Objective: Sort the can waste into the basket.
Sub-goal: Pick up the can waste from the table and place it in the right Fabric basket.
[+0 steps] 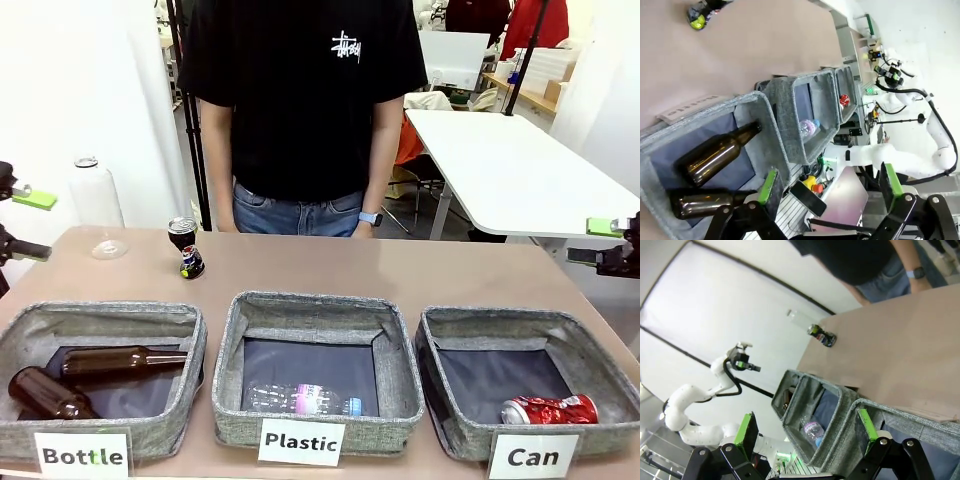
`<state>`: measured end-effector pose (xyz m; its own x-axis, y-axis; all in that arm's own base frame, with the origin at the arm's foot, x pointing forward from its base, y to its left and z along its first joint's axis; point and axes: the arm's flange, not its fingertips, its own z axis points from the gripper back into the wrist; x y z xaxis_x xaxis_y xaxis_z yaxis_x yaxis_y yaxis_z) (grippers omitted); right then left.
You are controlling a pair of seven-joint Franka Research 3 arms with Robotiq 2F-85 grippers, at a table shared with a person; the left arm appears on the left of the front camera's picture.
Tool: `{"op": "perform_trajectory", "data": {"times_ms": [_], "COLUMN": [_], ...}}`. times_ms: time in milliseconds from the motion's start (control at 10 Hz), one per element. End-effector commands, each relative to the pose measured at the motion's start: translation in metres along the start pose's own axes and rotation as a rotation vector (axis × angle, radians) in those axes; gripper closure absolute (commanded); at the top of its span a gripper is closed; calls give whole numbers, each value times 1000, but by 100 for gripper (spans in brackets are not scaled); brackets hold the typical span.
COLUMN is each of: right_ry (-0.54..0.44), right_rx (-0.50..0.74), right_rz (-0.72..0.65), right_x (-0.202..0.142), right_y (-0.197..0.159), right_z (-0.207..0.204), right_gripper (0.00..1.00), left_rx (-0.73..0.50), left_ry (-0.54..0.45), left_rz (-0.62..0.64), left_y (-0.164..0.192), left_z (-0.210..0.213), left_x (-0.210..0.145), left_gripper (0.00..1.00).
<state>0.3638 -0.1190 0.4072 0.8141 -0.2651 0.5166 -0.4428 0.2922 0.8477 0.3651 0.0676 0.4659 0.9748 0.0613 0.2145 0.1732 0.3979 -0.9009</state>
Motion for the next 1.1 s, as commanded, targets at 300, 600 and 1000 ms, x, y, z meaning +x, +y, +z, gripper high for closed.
{"op": "perform_trajectory", "data": {"times_ms": [300, 600, 1000], "right_ry": [5, 5, 5], "right_rx": [7, 7, 7], "right_rz": [16, 16, 16], "right_x": [2, 2, 2], "right_y": [1, 1, 1], "right_z": [2, 2, 2], "right_gripper": [0, 0, 0], "left_rx": [26, 171, 298], "left_ry": [-78, -150, -300], "left_rz": [9, -323, -878], "left_y": [9, 31, 73], "left_z": [10, -6, -35], "left_x": [26, 72, 103], "left_gripper": [0, 0, 0]}}
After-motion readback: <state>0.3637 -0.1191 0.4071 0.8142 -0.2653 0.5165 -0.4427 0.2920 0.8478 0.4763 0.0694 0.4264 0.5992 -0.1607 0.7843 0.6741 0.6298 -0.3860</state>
